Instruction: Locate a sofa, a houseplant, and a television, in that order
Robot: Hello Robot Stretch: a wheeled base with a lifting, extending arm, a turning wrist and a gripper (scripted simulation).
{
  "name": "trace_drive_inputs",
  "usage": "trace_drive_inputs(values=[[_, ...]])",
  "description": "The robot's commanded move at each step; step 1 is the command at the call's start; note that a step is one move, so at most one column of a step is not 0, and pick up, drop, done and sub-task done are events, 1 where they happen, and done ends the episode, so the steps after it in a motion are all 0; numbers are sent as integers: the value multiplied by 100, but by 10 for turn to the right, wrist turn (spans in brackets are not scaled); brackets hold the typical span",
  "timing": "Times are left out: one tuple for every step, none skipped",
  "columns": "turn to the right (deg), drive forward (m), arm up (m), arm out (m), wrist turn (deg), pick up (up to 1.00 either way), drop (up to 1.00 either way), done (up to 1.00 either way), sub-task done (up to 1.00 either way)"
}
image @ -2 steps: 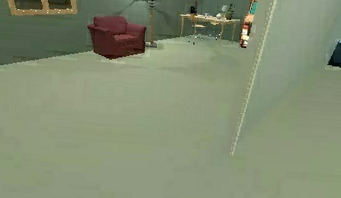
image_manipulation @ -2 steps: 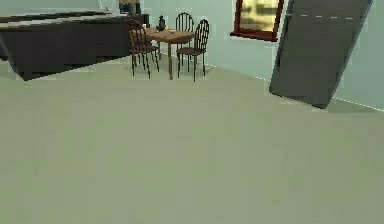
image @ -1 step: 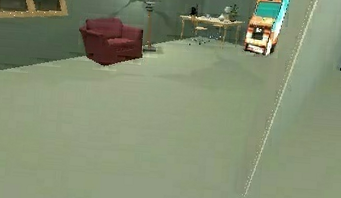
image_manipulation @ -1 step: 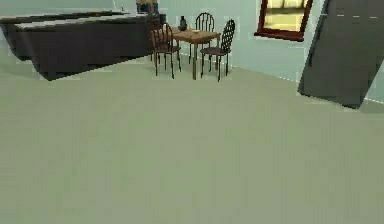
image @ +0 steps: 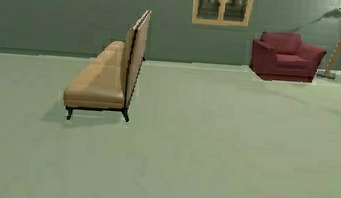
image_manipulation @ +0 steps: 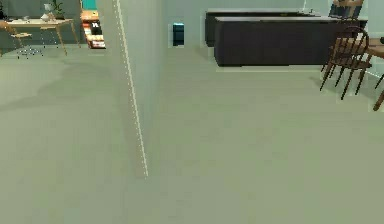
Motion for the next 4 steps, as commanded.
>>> trace_drive_inputs(values=[[-150,0,0,0,0,0,0,0,0],[0,100,0,0,0,0,0,0,0],[-90,0,0,0,0,0,0,0,0],[0,25,0,0,0,0,0,0,0]])
